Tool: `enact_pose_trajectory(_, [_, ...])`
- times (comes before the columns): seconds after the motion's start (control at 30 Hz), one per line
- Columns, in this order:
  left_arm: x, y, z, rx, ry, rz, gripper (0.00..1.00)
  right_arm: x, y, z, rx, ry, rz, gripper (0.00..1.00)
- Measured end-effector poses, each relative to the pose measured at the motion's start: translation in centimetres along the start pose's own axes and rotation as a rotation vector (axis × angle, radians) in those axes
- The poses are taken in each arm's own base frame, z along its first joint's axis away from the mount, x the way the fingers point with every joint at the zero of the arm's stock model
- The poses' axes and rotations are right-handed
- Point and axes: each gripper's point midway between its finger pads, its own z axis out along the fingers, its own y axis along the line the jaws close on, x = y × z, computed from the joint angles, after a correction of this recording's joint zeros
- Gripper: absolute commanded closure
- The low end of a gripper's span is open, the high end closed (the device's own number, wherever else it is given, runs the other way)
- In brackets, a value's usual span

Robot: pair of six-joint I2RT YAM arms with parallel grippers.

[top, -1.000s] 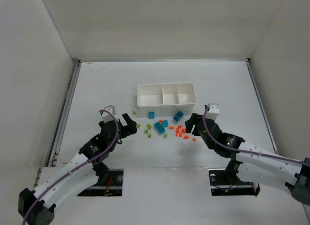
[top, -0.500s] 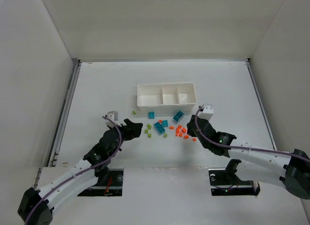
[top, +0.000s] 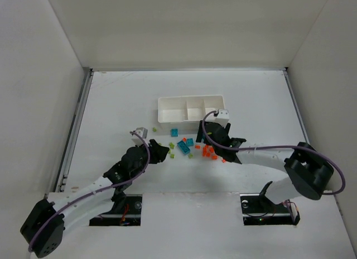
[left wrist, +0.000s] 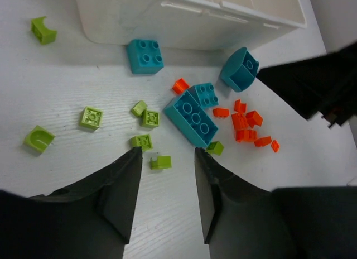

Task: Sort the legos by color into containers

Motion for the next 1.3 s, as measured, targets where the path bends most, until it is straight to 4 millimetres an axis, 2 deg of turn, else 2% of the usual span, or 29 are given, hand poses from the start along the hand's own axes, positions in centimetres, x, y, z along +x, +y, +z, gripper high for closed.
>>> enact_pose_trajectory(0.17, [1.8, -1.3, 0.0, 0.021, 0.051, 0.077, 0.44, 0.4, -0.4, 3.0, 0.059, 0.016, 0.001, 0.11])
enact_pose_trajectory(0.33, [3.0, -2.4, 0.2, 0.019, 0.073, 0.164, 0.40, 2.1, -0.6, 4.4, 0.089, 0.052, -0.028, 0.19])
enact_pose_trajectory(0.47, [3.5, -2.7, 0.4, 0.008, 0.075, 0.224, 0.38, 2.3, -0.7, 4.7, 0.094, 0.053, -0.020, 0.36])
enact_pose_trajectory(0.57, [3.3, -2.6, 0.6, -0.009, 0.066, 0.245, 0.38, 2.3, -0.8, 4.8, 0.101, 0.046, -0.013, 0.58])
enact_pose_trajectory(0.6, [3.2, -2.5, 0.7, -0.015, 0.062, 0.250, 0.37, 2.2, -0.8, 4.8, 0.105, 0.041, -0.011, 0.62])
enact_pose_trajectory(0.77, [2.7, -2.4, 0.8, -0.029, 0.039, 0.264, 0.37, 1.7, -1.2, 4.7, 0.138, 0.006, -0.019, 0.69])
enact_pose_trajectory(0.87, [2.4, -2.2, 0.9, -0.038, 0.032, 0.269, 0.36, 2.2, -1.0, 3.7, 0.134, -0.004, -0.044, 0.71])
enact_pose_trajectory(1.0, [1.4, -1.7, 1.0, -0.055, 0.003, 0.257, 0.36, 2.3, 0.2, 0.7, 0.081, -0.015, -0.074, 0.72])
enact_pose_trajectory(1.2, [-0.9, -1.7, 0.8, -0.059, -0.067, 0.216, 0.35, 0.1, 2.6, -4.3, -0.034, -0.063, -0.061, 0.72])
enact_pose_trajectory(1.3, [-2.2, -1.5, 0.5, -0.065, -0.102, 0.194, 0.37, -1.4, 4.1, -5.7, -0.097, -0.083, -0.058, 0.72])
